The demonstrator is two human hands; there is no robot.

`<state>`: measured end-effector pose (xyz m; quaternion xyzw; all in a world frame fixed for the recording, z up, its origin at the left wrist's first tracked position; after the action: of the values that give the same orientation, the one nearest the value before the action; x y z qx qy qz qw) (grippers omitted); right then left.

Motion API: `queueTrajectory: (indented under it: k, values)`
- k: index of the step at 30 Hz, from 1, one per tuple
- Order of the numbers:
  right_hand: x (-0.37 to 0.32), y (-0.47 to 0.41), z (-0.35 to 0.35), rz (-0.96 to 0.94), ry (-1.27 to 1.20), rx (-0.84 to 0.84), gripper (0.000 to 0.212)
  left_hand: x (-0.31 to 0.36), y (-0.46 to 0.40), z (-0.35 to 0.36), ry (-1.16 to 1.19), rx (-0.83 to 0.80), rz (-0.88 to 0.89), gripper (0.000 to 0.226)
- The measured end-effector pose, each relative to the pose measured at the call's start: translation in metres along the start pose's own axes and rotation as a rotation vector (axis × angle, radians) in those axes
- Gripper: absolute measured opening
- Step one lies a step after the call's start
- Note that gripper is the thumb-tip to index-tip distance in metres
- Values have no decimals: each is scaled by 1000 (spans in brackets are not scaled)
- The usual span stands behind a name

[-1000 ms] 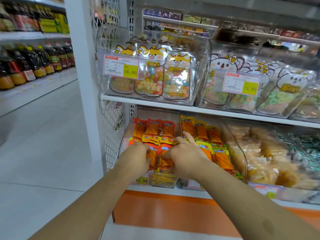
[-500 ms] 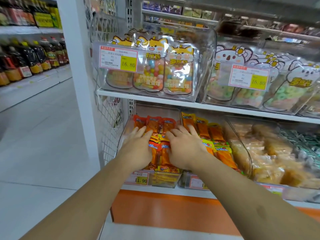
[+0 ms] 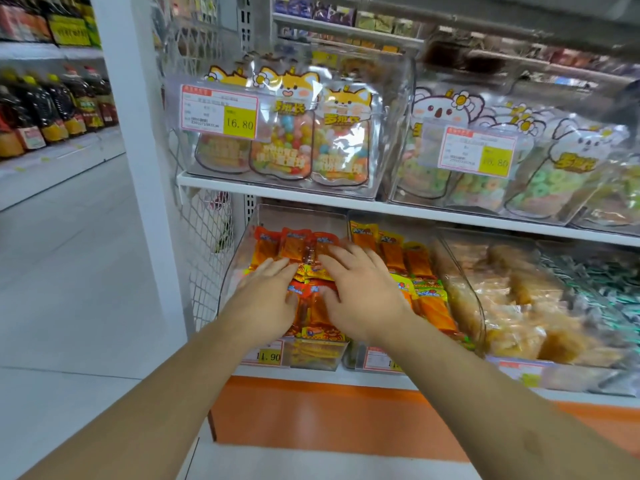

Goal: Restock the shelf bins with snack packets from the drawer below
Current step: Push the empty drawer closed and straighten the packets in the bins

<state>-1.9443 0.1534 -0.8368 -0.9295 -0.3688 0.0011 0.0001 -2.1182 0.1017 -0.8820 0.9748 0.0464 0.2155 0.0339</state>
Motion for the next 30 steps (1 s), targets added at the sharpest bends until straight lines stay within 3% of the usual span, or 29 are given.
queueTrajectory:
  k: [7,11,19,23,27,30]
  values:
    - [46,94,9,199,-150,66,52,43,28,-1,-57,203,202,56]
    - [76,125,11,281,-156,-28,54,92,37,11,-215,150,363,52]
    - [93,137,23,260,-43,-211,80,130,36,50,-442,-15,276,53]
    - [89,136,24,252,33,-261,61,129,35,54,-482,-32,257,68]
    - [92,136,23,243,32,-241,60,130,34,55,-461,-37,253,64]
    - [94,137,26,224,4,-232,60,132,36,54,-454,-40,260,76]
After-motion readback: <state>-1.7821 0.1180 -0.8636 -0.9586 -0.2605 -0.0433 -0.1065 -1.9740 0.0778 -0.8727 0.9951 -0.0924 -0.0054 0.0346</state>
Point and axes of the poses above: each hand's wrist, its own y-axis away from the middle knuckle, its own z-axis out of the palm, x = y × z, the point moved 1 cm from there along -y, towards the middle knuckle, and after that the axes turned 12 degrees about -x, right-handed, at the moved point
